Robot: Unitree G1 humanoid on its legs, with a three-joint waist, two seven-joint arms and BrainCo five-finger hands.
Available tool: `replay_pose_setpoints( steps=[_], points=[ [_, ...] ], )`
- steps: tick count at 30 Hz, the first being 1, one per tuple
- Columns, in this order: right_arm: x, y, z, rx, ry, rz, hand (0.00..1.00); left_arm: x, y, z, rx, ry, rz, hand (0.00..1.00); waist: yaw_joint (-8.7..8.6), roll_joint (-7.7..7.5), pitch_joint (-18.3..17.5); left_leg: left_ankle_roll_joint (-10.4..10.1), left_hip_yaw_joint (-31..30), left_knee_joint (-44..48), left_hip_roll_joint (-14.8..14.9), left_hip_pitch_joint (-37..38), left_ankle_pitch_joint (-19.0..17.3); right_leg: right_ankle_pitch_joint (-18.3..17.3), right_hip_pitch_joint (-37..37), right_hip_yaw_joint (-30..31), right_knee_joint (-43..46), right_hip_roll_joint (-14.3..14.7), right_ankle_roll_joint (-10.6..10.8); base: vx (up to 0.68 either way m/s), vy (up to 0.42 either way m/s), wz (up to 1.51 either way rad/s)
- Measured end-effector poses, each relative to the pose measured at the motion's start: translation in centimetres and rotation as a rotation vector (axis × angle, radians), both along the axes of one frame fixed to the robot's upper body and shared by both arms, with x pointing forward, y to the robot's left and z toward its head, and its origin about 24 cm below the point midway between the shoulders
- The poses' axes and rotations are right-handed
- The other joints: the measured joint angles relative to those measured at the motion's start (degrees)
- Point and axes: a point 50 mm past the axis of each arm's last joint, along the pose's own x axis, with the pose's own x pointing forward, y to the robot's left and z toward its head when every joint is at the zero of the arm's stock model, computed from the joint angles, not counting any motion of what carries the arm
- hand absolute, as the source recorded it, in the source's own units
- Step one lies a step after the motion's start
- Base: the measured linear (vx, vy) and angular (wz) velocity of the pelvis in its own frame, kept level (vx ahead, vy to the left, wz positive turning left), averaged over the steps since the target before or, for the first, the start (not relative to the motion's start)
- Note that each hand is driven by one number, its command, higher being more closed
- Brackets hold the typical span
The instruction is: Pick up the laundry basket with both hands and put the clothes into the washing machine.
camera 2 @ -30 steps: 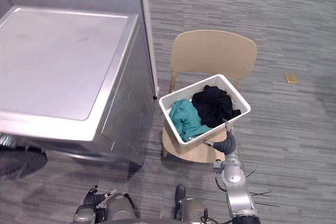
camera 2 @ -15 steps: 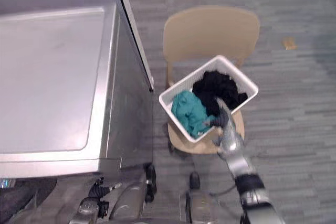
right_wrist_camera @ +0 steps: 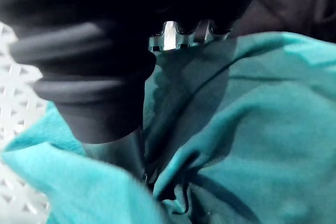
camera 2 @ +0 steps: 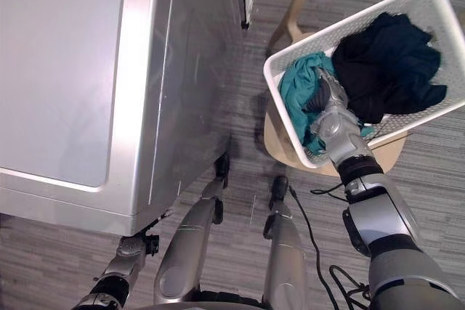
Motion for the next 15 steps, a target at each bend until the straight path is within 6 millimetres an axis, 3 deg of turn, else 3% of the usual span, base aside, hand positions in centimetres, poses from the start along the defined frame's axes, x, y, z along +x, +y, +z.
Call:
replay_pose_setpoints(
  steps=[4,8,12,15],
  points=[
    [0.5,1.0,1.7,-0.056,-0.055,0.015,1.00,1.1,-0.7,0.7,-0.024,-0.040,0.006,0.00,0.14,-0.08,0.05,-0.56,-0.42,-0.74,-0.03,-0.81,0.48,-1.39,-1.83,-0.69,2.24,-0.25,-0.32,-0.02,-0.046,0.11],
    [0.5,2.6,1.8,-0.041,-0.071,0.059,1.00,1.6,-1.2,1.0,-0.036,-0.058,0.002,0.00,0.08,-0.09,0.05,-0.91,-1.25,-1.51,0.56,-0.48,1.36,-2.24,-1.81,-2.22,3.38,0.03,-1.01,0.02,-0.071,0.12],
    [-0.3,2.7,-0.6,0.104,-0.039,0.054,1.00,1.5,-1.6,0.8,-0.072,-0.056,0.026,0.00,0.35,-0.17,0.06,-0.95,-1.32,-1.50,0.90,1.77,1.49,-2.71,0.36,-3.36,4.37,0.10,-1.52,0.06,-0.058,0.11],
    [-2.1,2.8,-3.4,0.273,-0.023,0.046,1.00,1.3,-1.5,0.8,-0.088,-0.053,0.050,0.00,0.15,-0.67,0.00,-1.09,-0.50,-1.65,0.94,6.17,1.30,-3.32,4.88,-3.46,4.38,0.06,-1.30,0.04,-0.024,0.11]
  ],
)
